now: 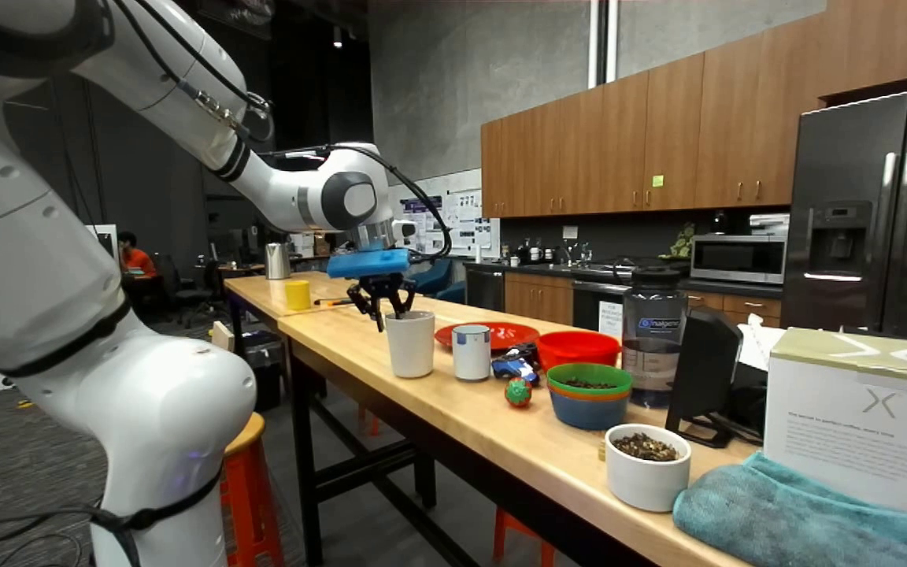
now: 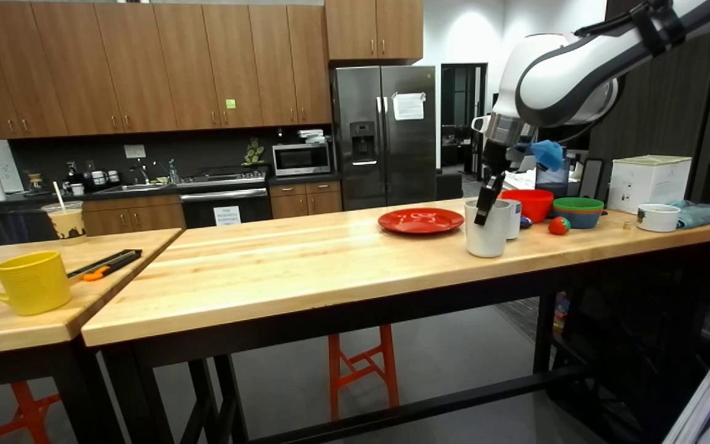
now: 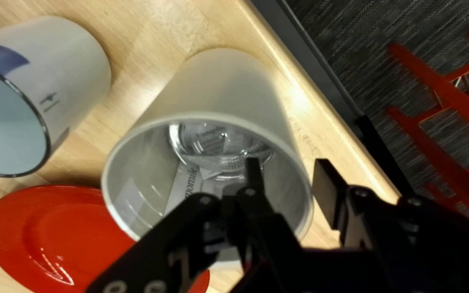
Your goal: Remove the cup from the plate
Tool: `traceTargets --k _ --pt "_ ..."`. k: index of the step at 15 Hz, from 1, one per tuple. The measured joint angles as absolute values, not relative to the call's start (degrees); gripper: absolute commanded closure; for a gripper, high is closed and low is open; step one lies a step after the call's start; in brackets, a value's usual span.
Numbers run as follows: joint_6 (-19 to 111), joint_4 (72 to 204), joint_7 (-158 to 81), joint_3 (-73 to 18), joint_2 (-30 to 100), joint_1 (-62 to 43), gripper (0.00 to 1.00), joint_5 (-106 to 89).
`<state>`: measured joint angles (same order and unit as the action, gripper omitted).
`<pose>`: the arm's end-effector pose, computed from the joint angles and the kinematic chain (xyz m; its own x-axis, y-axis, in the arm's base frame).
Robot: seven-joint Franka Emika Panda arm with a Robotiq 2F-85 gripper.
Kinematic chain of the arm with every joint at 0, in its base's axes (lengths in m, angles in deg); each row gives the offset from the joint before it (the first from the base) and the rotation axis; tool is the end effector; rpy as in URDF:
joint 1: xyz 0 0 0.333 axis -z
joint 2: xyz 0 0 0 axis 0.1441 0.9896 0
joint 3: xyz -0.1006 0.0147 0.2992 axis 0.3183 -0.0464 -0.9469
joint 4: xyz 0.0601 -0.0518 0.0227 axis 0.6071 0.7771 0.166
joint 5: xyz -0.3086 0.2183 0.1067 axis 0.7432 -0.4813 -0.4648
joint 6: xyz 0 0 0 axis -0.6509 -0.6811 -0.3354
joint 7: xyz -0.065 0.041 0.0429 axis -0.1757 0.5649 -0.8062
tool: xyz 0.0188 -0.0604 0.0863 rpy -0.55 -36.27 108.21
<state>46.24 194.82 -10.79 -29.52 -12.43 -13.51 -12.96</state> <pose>0.3990 0.0258 0.4615 0.8595 0.4289 0.2781 0.4250 -0.9019 0.0775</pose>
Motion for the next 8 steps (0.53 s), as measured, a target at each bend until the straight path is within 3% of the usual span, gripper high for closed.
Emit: traceTargets --k 4,8 --pt "46.2 193.3 -10.5 -29.1 -12.2 -13.5 0.02 -12.8" --pt "45.7 188.8 -10.5 -29.1 -11.2 -13.6 0.00 -12.8"
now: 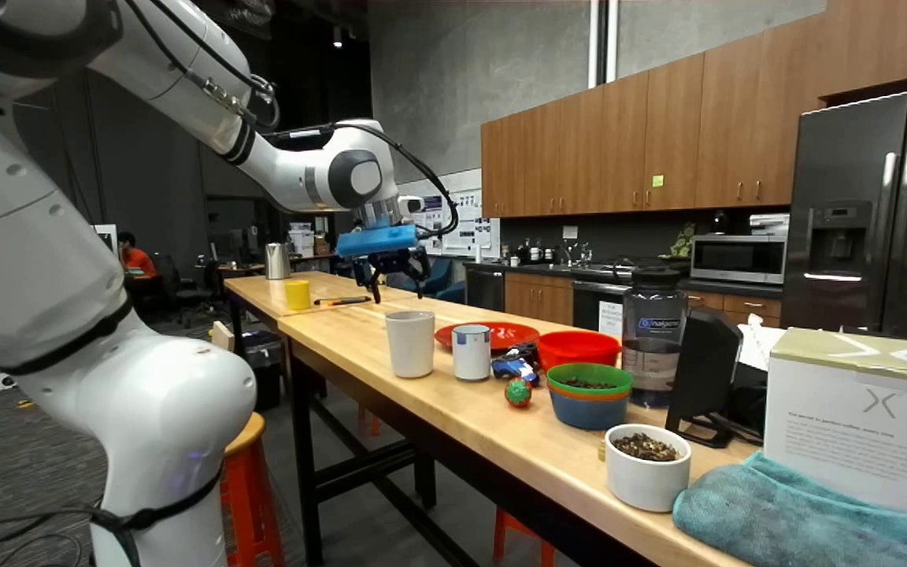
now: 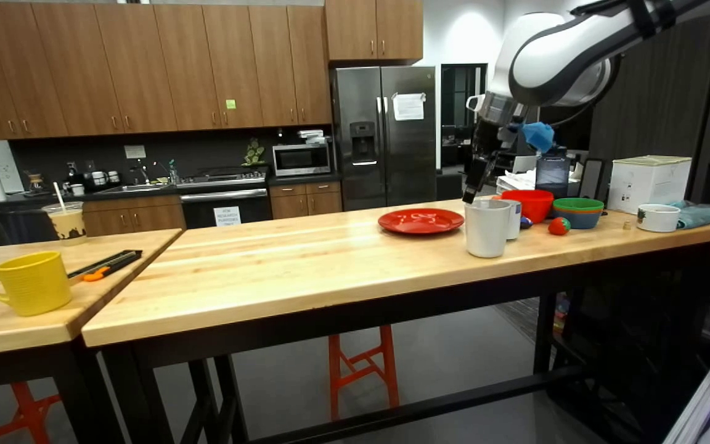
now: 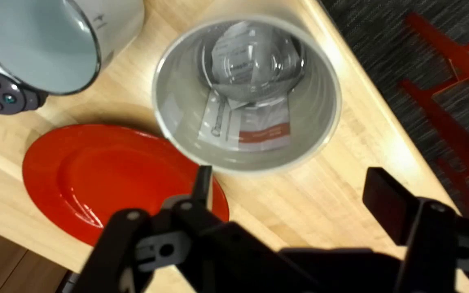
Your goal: Remove the cup from the plate
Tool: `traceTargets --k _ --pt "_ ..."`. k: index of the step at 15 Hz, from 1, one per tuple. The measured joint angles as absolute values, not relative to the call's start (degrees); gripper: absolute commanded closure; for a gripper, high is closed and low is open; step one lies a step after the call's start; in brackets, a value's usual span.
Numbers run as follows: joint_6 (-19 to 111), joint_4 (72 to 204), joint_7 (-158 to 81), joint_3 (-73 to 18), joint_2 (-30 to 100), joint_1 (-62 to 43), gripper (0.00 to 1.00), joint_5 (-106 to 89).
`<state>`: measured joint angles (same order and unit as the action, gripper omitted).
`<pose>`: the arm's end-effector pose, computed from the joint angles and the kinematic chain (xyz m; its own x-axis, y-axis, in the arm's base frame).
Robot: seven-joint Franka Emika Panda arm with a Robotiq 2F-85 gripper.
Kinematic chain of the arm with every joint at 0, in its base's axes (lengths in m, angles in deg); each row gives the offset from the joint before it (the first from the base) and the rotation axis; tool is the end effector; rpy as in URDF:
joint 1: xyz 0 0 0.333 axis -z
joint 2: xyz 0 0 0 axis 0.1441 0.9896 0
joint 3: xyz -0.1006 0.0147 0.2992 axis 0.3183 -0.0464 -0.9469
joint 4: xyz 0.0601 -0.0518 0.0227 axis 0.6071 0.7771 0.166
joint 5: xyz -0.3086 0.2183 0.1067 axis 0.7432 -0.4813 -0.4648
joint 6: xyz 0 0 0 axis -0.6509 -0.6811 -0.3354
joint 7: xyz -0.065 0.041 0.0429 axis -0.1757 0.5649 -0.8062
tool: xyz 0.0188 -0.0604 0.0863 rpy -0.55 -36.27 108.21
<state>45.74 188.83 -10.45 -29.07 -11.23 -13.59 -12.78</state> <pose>0.4189 0.0235 0.5041 0.8361 0.4280 0.3432 0.4184 -0.9021 0.1058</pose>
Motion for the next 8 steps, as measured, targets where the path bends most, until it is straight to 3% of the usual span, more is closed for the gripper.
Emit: traceTargets --k 8 --pt "46.4 181.7 -9.1 -28.6 -6.9 -13.7 0.00 -12.8"
